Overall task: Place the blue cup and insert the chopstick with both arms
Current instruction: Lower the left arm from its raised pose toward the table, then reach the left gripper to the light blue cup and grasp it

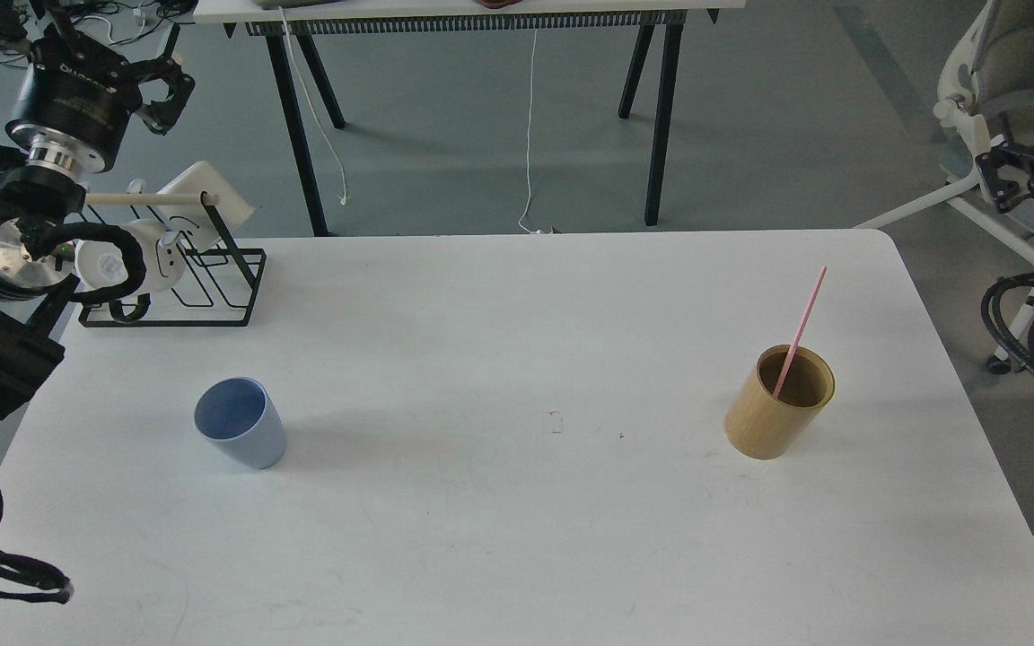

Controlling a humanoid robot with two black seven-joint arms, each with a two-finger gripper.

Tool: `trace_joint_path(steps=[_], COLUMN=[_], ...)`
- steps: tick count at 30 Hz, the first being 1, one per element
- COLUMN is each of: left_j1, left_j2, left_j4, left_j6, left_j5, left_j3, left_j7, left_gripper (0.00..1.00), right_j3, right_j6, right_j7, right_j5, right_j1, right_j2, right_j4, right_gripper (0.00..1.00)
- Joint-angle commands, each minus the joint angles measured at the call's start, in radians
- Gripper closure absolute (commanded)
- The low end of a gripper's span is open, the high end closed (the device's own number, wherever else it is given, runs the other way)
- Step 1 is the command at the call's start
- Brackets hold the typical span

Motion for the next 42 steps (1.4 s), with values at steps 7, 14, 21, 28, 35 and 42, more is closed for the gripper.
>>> trace_joint_path(steps=[7,14,21,28,35,42], left_j1=[-0.006,0.045,0.116,0.159,0.234,0.244], left_j2=[0.009,0.159,0.357,0.529,0.668,0.725], left_j4=[-0.009,-0.243,-0.493,-0.637,-0.803,-0.934], left_j6=[0.0,0.0,0.0,0.0,0.0,0.0], left_j5=[-0.003,0.027,0.279,0.675,0.97,1.411], left_j3=[0.0,0.04,0.043,0.043,0.046,0.121], left_j7=[-0.048,-0.042,-0.043,-0.052,-0.094,-0.095], left_gripper=[0.0,0.0,0.0,0.0,0.01,0.07], right_j3=[0.0,0.004,0.006,0.003,0.004,0.004], right_j6=[0.0,0.0,0.0,0.0,0.0,0.0], right_j7=[0.005,0.008,0.01,0.008,0.008,0.008], right_j5=[-0.001,-0.001,-0.001,-0.001,-0.001,-0.001], right_j1=[-0.024,-0.033,-0.037,-0.037,-0.037,-0.037], right_j2=[-0.014,-0.029,-0.03,-0.03,-0.03,-0.03], right_j4=[0.001,-0.001,0.001,0.001,-0.001,0.001], right_gripper=[0.0,0.0,0.0,0.01,0.01,0.01])
